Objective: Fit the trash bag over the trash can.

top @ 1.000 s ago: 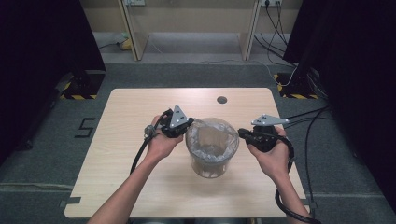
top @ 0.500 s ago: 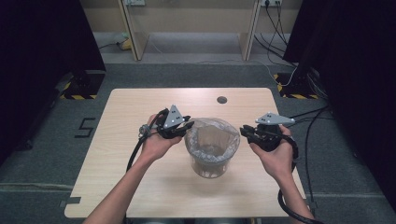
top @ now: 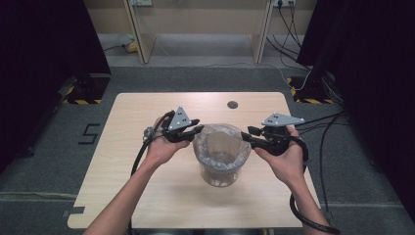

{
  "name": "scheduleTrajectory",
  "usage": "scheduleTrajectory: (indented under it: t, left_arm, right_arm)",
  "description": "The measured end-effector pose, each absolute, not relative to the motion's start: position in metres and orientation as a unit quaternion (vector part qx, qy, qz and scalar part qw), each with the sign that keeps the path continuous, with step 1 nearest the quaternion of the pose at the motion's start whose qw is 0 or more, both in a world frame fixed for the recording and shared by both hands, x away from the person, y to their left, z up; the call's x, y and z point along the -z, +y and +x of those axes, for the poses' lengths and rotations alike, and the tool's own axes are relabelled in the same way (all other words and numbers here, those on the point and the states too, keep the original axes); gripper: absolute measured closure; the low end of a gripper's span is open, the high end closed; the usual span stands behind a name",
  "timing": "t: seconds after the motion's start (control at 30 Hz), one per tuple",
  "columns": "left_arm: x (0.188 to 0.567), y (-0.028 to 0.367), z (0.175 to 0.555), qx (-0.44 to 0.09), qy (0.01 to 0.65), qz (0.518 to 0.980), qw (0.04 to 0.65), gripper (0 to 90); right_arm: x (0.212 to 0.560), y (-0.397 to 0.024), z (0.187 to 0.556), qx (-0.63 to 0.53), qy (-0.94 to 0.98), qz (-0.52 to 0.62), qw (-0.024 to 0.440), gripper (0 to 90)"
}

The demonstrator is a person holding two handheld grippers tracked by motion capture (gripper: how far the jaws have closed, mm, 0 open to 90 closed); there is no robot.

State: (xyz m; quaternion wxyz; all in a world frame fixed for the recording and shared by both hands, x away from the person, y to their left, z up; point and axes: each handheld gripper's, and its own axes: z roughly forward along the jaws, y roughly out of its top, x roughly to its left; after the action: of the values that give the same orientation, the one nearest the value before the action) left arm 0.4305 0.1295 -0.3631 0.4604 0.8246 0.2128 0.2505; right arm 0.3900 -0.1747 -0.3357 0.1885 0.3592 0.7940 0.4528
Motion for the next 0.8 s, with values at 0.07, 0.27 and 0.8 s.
scheduleTrajectory:
  t: [0.07,0.27,0.8]
  left_arm:
    - [0.362,0.129,0.431,-0.248,0.209,0.827,0.46,70.3]
    - [0.364,0.129,0.437,-0.233,0.208,0.832,0.459,70.7]
    - [0.366,0.121,0.456,-0.212,0.193,0.847,0.448,89.7]
  right_arm:
    - [0.336,-0.173,0.392,-0.449,0.797,0.358,0.188,64.2]
    - [0.338,-0.17,0.397,-0.446,0.8,0.359,0.181,66.9]
    - [0.346,-0.173,0.405,-0.437,0.805,0.365,0.169,90.0]
